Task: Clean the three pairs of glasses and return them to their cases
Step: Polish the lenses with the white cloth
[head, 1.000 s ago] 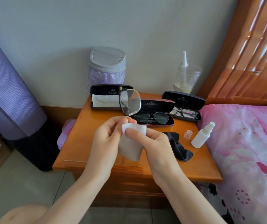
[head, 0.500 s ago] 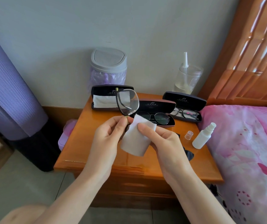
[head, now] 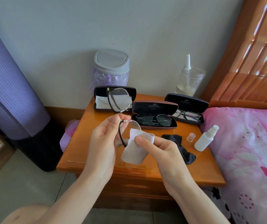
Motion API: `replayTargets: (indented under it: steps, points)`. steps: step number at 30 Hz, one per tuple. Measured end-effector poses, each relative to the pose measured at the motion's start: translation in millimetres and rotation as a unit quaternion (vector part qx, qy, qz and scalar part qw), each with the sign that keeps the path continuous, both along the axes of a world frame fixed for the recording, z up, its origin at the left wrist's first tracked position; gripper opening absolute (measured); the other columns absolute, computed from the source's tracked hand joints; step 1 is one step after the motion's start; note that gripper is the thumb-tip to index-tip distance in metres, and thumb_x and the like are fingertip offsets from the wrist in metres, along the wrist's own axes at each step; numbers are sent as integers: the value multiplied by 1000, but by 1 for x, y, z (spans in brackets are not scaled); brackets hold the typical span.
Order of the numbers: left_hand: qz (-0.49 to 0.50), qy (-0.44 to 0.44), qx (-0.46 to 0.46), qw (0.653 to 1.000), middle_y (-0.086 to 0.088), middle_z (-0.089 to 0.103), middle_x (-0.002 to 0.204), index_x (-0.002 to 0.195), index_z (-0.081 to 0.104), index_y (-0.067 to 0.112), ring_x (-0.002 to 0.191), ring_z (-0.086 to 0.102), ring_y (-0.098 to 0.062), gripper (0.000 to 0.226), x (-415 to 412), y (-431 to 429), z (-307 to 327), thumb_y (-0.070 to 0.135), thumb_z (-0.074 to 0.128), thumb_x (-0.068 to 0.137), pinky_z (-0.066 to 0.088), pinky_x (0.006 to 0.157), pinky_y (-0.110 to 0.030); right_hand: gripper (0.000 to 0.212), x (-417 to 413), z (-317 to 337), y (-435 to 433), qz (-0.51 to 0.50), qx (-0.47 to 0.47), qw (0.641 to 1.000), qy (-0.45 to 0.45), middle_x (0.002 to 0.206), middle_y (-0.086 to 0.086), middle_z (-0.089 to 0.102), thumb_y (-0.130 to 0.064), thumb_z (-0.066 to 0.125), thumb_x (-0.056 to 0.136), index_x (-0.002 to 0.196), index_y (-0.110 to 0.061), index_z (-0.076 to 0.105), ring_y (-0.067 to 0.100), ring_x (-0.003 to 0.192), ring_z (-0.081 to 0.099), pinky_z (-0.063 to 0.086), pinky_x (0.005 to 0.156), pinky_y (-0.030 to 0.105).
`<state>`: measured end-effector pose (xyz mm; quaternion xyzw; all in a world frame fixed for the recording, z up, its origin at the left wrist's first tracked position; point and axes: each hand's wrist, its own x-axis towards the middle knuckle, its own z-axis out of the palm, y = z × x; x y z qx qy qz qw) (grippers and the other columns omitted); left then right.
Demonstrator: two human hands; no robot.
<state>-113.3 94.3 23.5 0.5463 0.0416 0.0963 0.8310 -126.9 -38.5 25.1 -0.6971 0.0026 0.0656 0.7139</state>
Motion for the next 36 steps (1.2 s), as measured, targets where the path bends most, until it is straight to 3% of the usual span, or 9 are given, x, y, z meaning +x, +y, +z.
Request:
replayTargets:
  steps: [3, 7, 11, 14, 19, 24, 27, 31, 36]
  points:
    - [-7, 1, -3, 1000, 15, 75, 87, 79, 71, 28, 97, 68, -2, 27, 0, 1, -2, 27, 47, 90, 53, 63, -14, 17, -2, -2, 3, 21, -4, 1000, 2, 80, -9, 74, -27, 67, 80, 87, -13, 75, -4, 76, 65, 45, 63, 3]
    - [-38, 9, 13, 999, 19, 73, 93, 69, 74, 41, 100, 66, 1, 26, -1, -2, -4, 38, 49, 79, 52, 81, -24, 17, -3, -3, 6, 37, -4, 999, 12, 88, 2, 75, -22, 68, 82, 92, -10, 76, 8, 81, 68, 52, 70, 13]
    - [-45, 3, 47, 998, 21, 73, 90, 70, 71, 39, 94, 66, 4, 24, -3, -4, -2, 40, 49, 79, 54, 69, -18, 16, -3, -1, 6, 26, 7, 1000, 8, 86, 2, 75, -22, 69, 81, 89, -9, 76, 7, 78, 68, 51, 66, 11]
    - [-53, 12, 71, 996, 18, 73, 85, 81, 67, 32, 81, 68, 1, 22, -6, -7, -2, 44, 48, 77, 56, 62, -22, 25, -3, 1, 7, 9, 34, 999, 6, 85, 0, 75, -31, 69, 74, 88, -11, 75, 5, 75, 67, 50, 63, 11]
    - [-56, -2, 116, 992, 14, 69, 76, 86, 66, 28, 70, 62, 0, 27, -9, -13, -2, 46, 49, 77, 50, 65, -25, 38, 4, 2, 5, -29, 59, 998, 4, 87, 4, 73, -42, 67, 69, 88, -10, 75, 13, 80, 66, 52, 66, 17]
    - [-50, 3, 106, 993, 13, 69, 76, 86, 66, 28, 69, 61, 0, 28, -7, -12, -4, 46, 49, 76, 50, 62, -21, 41, 3, 0, 6, -18, 51, 998, 10, 91, 6, 73, -43, 67, 69, 91, -10, 75, 15, 85, 67, 52, 69, 19]
    - [-42, -1, 88, 995, 13, 73, 83, 84, 67, 26, 77, 67, -1, 26, -4, -9, -4, 43, 49, 77, 54, 63, -20, 34, 0, 2, 6, 6, 34, 999, 8, 90, 3, 74, -36, 68, 73, 93, -11, 75, 9, 80, 68, 51, 64, 13]
    - [-34, -7, 51, 998, 13, 74, 91, 72, 73, 33, 98, 67, -4, 23, 1, 0, -2, 38, 52, 77, 50, 79, -25, 15, -4, 1, 5, 40, 6, 999, -1, 86, -1, 76, -18, 70, 81, 93, -12, 76, 6, 77, 69, 51, 64, 13]
    - [-41, -8, 36, 998, 8, 75, 93, 74, 73, 30, 100, 68, -9, 23, 3, 6, -3, 36, 52, 78, 50, 84, -29, 11, -1, 3, -3, 48, -24, 998, -14, 82, -4, 76, -17, 70, 81, 89, -14, 76, 2, 73, 69, 49, 62, 9]
